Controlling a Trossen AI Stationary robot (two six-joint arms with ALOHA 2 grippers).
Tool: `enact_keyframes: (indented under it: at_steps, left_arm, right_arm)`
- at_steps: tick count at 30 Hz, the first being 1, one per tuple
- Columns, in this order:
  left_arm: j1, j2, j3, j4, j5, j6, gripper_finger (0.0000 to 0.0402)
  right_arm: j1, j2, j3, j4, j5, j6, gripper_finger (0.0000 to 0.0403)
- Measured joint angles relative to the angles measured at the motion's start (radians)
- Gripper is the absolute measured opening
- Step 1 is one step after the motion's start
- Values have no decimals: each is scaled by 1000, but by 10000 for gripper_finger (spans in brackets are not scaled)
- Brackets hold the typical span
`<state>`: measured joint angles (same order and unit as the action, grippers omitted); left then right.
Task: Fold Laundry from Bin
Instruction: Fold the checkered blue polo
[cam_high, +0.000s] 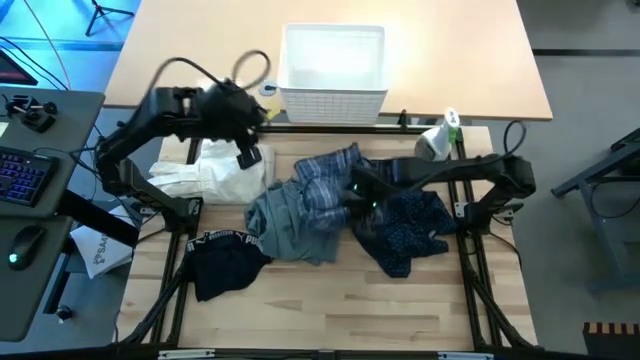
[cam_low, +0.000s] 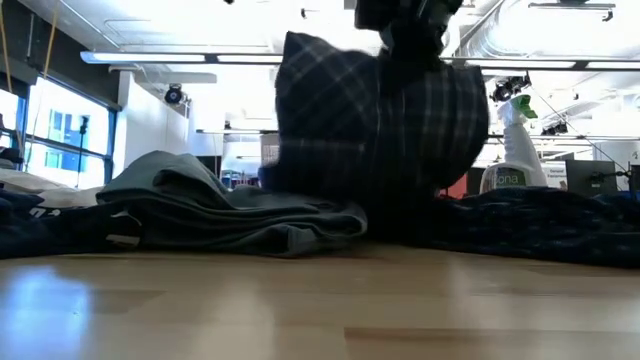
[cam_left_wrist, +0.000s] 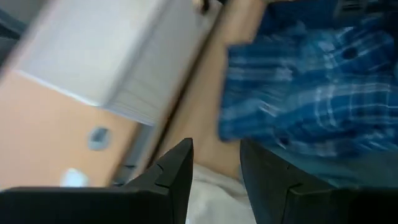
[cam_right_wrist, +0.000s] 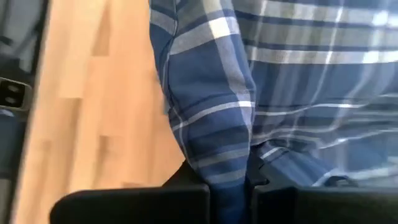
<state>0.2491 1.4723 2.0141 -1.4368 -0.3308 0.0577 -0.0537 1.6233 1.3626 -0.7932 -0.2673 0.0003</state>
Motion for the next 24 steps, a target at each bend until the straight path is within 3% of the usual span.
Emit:
enact_keyframes:
  at_steps: [6, 12, 16, 18, 21, 24]
  left_arm:
    - [6, -3, -281, 186, 236, -19, 119]
    - [18, 8, -654, 690, 468, -4, 119]
    - [62, 59, -872, 1110, 694, -66, 119]
    - [80, 98, -944, 1239, 824, -131, 119]
    - [69, 164, -1005, 1303, 1089, -150, 117]
    - [26, 207, -1038, 1291, 1271, -146, 106]
  right_arm:
    - [50, 2, -54, 121, -71, 83, 13]
    - [47, 2, -30, 119, -65, 47, 11]
    - [68, -4, -28, 122, 8, 45, 11]
    - [80, -14, -28, 123, 55, 44, 11]
    - [94, -51, -28, 100, 166, 45, 11]
    - [106, -101, -28, 67, 313, 43, 11]
